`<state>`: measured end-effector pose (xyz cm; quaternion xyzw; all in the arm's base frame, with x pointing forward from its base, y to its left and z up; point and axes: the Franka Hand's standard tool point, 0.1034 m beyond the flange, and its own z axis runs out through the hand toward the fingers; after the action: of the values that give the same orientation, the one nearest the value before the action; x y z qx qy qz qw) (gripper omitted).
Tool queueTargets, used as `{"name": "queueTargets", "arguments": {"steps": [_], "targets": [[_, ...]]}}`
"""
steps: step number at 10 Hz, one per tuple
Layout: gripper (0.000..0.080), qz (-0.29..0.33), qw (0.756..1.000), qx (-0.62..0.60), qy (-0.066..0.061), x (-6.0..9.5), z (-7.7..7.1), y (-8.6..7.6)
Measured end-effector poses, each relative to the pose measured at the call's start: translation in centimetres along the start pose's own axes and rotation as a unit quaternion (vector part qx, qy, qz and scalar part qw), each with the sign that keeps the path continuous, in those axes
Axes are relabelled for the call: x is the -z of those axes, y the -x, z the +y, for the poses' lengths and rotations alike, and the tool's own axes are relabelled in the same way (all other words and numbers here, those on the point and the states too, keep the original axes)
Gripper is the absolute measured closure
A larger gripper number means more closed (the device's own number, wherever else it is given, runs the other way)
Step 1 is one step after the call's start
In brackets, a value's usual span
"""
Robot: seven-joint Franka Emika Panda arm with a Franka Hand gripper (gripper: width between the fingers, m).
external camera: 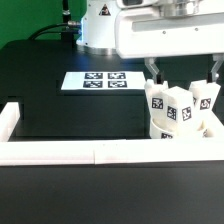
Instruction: Assemble stool
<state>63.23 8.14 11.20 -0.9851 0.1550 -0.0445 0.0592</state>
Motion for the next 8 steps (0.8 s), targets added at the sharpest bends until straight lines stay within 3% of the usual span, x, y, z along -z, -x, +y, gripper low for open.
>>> {"name": "queueTargets", "arguments": {"steps": [1, 2, 6, 8], "targets": [[0.0151, -0.002, 0.994, 0.111, 0.015, -0.1, 0.0, -0.1], [0.0151, -0.012, 0.985, 0.172, 0.021, -0.5, 0.2, 0.0], [0.0151, -0.013, 0.955, 0.296, 0.027, -0.5, 0.8, -0.2], [0.0151, -0.017, 0.931, 0.362, 0.040, -2.3, 0.9, 0.0]]}}
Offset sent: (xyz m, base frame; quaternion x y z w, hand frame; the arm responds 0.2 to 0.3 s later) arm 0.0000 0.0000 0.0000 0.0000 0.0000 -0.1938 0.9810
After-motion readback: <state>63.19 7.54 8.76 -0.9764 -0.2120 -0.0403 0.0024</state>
